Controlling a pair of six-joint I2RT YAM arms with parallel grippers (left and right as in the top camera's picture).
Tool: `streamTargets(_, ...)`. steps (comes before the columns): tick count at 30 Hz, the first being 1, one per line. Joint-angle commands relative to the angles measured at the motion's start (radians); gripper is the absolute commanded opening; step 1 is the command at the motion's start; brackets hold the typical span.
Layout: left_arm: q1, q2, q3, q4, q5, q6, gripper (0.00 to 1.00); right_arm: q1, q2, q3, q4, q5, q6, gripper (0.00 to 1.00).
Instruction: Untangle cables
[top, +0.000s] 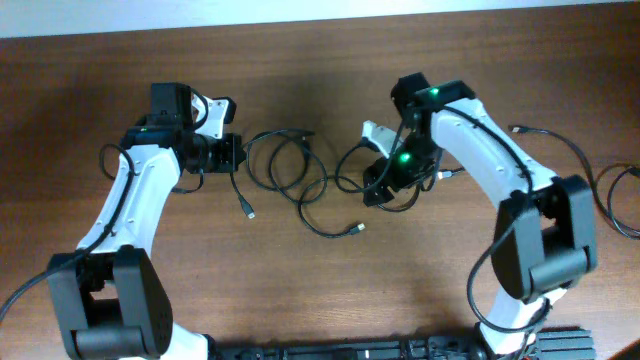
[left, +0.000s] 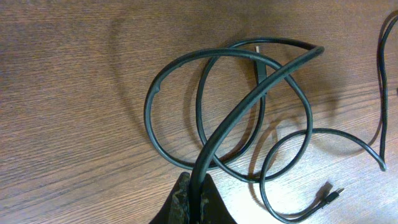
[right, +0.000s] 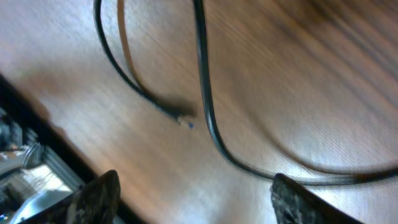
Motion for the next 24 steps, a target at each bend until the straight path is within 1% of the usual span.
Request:
streamTargets(1, -0.003, -0.02, 0.002, -0.011, -0.003, 0.019, 0.0, 0.034, 0.055, -0.009, 0.068, 0.024, -0.013, 0.67)
streamTargets(4, -0.003, -0.02, 0.002, -0.036, -0.003, 0.019, 0.0, 0.034, 0.063, -0.073, 0.159, 0.024, -0.008, 0.67)
streamTargets(5, -0.003, -0.02, 0.002, -0.037, -0.003, 0.019, 0.0, 0.034, 0.063, -0.124, 0.213, 0.024, 0.026, 0.65)
streamTargets(6, -0.003, -0.02, 0.002, -0.035, -0.003, 0.019, 0.0, 0.034, 0.063, -0.153, 0.244, 0.024, 0.041, 0.52)
streamTargets(7, -0.003, -0.02, 0.002, -0.035, -0.003, 0.019, 0.0, 0.034, 0.062, -0.159, 0.256, 0.024, 0.048, 0.1)
streamTargets(8, -0.003, -0.02, 0.002, -0.035, -0.003, 0.019, 0.0, 0.03, 0.06, -0.146, 0.251, 0.033, 0.071, 0.04)
streamTargets(9, -0.003, -0.02, 0.002, -0.036, -0.003, 0.019, 0.0, 0.011, 0.056, -0.092, 0.212, 0.09, 0.116, 0.04)
streamTargets(11, -0.003, -0.02, 0.002, -0.039, -0.003, 0.019, 0.0, -0.061, 0.024, 0.103, 0.079, 0.141, 0.159, 0.04)
streamTargets(12, -0.003, -0.02, 0.002, -0.039, -0.004, 0.019, 0.0, -0.119, -0.001, 0.247, 0.015, 0.141, 0.184, 0.04)
streamTargets(13, -0.003, -0.02, 0.002, -0.042, -0.054, 0.019, 0.0, -0.19, -0.02, 0.429, -0.061, 0.145, 0.22, 0.04)
streamTargets(14, -0.001, -0.02, 0.002, -0.047, -0.143, 0.014, 0.0, -0.27, -0.029, 0.642, -0.141, 0.145, 0.257, 0.04)
streamTargets(15, 0.002, -0.02, 0.002, -0.05, -0.261, -0.059, 0.0, -0.341, -0.029, 0.809, -0.198, 0.145, 0.295, 0.04)
streamTargets(16, 0.011, -0.02, 0.002, -0.05, -0.343, -0.124, 0.0, -0.422, -0.029, 0.969, -0.242, 0.145, 0.351, 0.04)
streamTargets(17, 0.035, -0.02, 0.002, -0.05, -0.393, -0.184, 0.0, -0.521, -0.029, 1.11, -0.28, 0.145, 0.425, 0.04)
streamTargets(18, 0.062, -0.02, 0.002, -0.05, -0.407, -0.22, 0.0, -0.58, -0.029, 1.173, -0.296, 0.145, 0.462, 0.04)
streamTargets(19, 0.092, -0.02, 0.002, -0.05, -0.414, -0.25, 0.0, -0.671, -0.029, 1.225, -0.311, 0.145, 0.496, 0.04)
streamTargets(20, 0.147, -0.02, 0.002, -0.05, -0.414, -0.287, 0.0, -0.754, -0.029, 1.238, -0.329, 0.145, 0.52, 0.04)
streamTargets(22, 0.225, -0.02, 0.002, -0.052, -0.414, -0.332, 0.0, -0.858, -0.024, 1.234, -0.369, 0.162, 0.52, 0.04)
streamTargets(23, 0.291, -0.02, 0.002, -0.058, -0.414, -0.338, 0.0, -0.906, -0.023, 1.225, -0.379, 0.185, 0.519, 0.04)
streamTargets(24, 0.321, -0.02, 0.002, -0.06, -0.364, -0.341, 0.0, -0.925, -0.023, 1.21, -0.385, 0.185, 0.519, 0.04)
